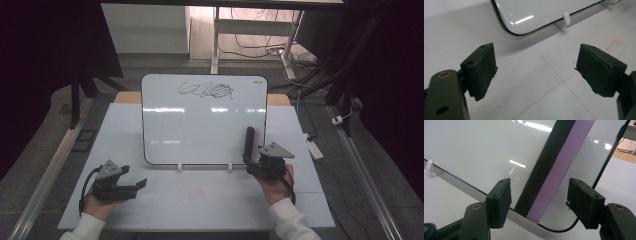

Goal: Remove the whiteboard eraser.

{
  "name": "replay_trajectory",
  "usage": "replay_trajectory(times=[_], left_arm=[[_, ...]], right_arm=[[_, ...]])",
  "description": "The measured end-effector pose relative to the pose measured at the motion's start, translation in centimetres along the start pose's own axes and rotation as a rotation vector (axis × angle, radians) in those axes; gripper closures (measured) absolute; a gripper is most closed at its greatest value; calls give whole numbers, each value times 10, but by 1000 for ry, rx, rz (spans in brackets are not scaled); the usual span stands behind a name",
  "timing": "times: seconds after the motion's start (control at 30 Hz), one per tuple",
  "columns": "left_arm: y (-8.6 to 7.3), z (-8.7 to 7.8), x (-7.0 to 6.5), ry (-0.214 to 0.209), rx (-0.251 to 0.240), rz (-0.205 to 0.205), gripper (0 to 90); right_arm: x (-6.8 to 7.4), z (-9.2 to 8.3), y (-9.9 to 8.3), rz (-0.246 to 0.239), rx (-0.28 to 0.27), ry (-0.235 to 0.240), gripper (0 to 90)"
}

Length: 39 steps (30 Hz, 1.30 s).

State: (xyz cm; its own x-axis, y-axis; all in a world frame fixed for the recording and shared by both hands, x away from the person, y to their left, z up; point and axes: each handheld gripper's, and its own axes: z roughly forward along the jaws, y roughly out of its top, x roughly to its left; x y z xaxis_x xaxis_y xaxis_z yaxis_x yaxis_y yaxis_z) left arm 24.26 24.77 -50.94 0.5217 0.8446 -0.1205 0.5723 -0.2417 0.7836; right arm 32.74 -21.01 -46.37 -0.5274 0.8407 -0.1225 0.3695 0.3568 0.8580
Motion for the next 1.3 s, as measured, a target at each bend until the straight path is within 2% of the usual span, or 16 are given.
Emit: replay_trajectory(times=[0.13, 0.5, 0.53, 0.63, 0.83, 0.87, 0.9, 0.93, 1.0, 1.07, 1.2, 1.23, 1.27, 1.3], left_arm=[[0, 0, 0, 2, 2, 2, 173], [-1, 0, 0, 6, 0, 2, 173], [-1, 0, 0, 7, -1, 1, 173], [-1, 0, 0, 6, -1, 2, 173], [-1, -1, 0, 7, -1, 2, 172], [-1, -1, 0, 7, -1, 4, 173], [-1, -1, 0, 6, -1, 4, 173], [-1, -1, 0, 4, -1, 4, 173], [0, -1, -1, 3, -4, 6, 172], [0, -2, -1, 1, -5, 6, 173], [2, -2, -3, -13, -6, 9, 177], [2, -2, -4, -17, -6, 12, 177], [3, -2, -5, -22, -6, 13, 178], [3, -2, -5, -22, -6, 13, 179]], right_arm=[[0, 2, 0, 8, 5, -15, 388], [4, 6, 1, 12, 20, -60, 539], [5, 4, 1, 10, 16, -81, 598], [4, 3, 2, 1, 10, -98, 625], [1, -1, 1, -6, -6, -94, 662], [1, -7, 3, -24, -38, -93, 670], [1, -7, 3, -24, -38, -93, 670], [3, -11, 6, -55, -56, -77, 673], [6, -14, 8, -85, -69, -57, 676], [11, -16, 8, -131, -69, -32, 677], [19, -14, 5, -187, -54, 34, 678], [19, -14, 5, -187, -54, 34, 678], [24, -13, 2, -229, -52, 79, 679], [24, -13, 2, -229, -52, 79, 679]])
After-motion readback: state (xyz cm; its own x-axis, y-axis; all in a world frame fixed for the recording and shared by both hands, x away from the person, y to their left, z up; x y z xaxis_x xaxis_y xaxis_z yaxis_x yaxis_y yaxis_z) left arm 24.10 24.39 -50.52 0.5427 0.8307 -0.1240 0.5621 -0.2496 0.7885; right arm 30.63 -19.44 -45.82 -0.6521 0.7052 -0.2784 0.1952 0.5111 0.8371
